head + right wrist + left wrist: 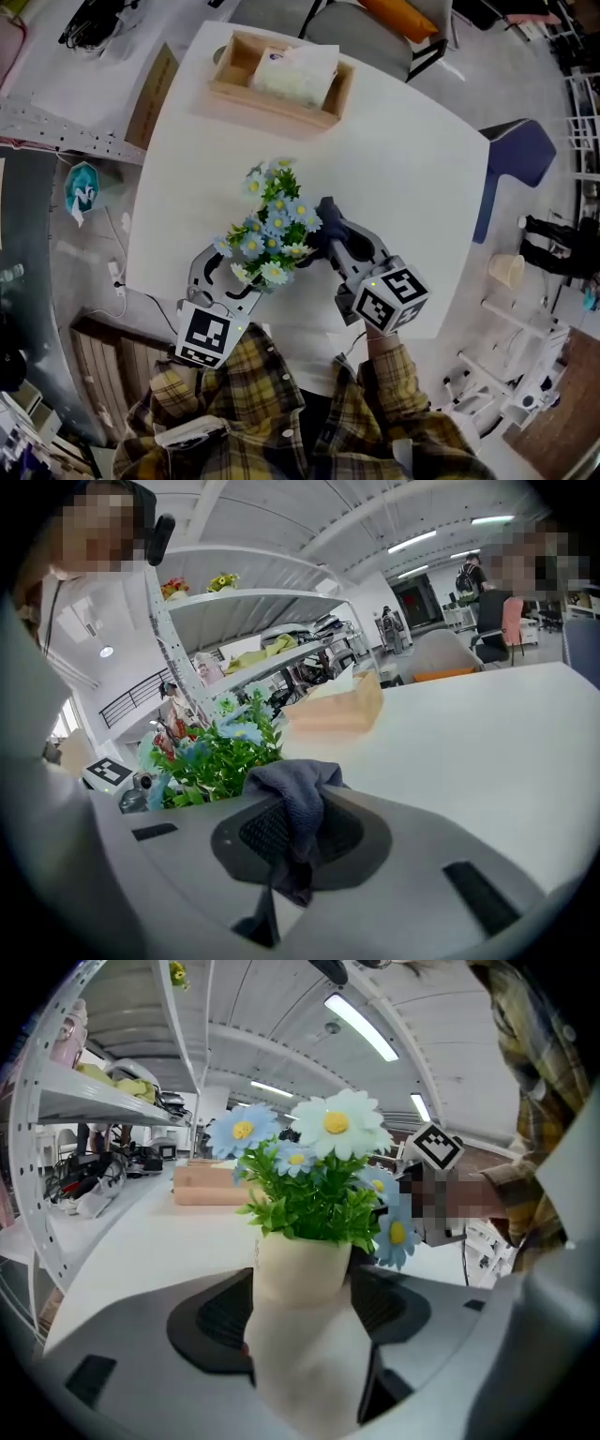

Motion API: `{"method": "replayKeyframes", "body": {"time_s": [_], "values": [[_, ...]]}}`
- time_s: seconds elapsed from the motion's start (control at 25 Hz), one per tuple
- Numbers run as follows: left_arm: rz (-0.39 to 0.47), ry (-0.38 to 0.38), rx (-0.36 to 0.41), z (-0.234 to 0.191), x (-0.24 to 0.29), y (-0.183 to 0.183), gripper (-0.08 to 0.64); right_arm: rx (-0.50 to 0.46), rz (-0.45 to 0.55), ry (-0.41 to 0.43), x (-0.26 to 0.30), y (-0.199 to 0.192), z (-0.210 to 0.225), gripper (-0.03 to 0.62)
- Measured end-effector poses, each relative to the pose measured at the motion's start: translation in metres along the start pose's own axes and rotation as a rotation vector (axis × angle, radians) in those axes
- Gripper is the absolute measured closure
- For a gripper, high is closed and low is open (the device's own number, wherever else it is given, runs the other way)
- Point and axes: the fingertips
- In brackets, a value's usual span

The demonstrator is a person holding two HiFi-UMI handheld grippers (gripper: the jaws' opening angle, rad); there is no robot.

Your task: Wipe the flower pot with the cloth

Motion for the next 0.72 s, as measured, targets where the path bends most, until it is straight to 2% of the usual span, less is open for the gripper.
{"method": "replayKeyframes", "body": {"time_s": [0.08, 0.16, 0.32, 0.48, 0.6, 0.72], "values": [[0.008, -0.008, 0.011, 0.002, 0.009, 0.002, 0.17, 0.016, -0.001, -0.004, 0.004, -0.002, 0.004, 0.571], [0.022, -0.021, 0.016, 0.007, 0.016, 0.008, 0.145, 0.032, -0.004, -0.007, 0.008, -0.005, 0.007, 0.571], [0.047, -0.013, 0.02, 0.008, 0.029, 0.02, 0.124, 0.051, -0.013, 0.001, 0.015, -0.007, 0.01, 0.571], [0.047, 0.037, 0.006, -0.001, 0.038, 0.027, 0.124, 0.066, -0.033, 0.018, 0.02, -0.012, 0.008, 0.571], [0.029, 0.076, 0.03, -0.008, 0.04, 0.027, 0.126, 0.079, -0.038, 0.028, 0.021, -0.015, 0.005, 0.571], [0.021, 0.07, 0.052, -0.011, 0.039, 0.027, 0.127, 0.083, -0.034, 0.029, 0.021, -0.016, 0.003, 0.571]]}}
Point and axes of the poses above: the fingertips, and each gripper's own axes: x forward along the fingers, z to its right, y out of its top, and after that the axes turned 6 degrees about x, right-handed
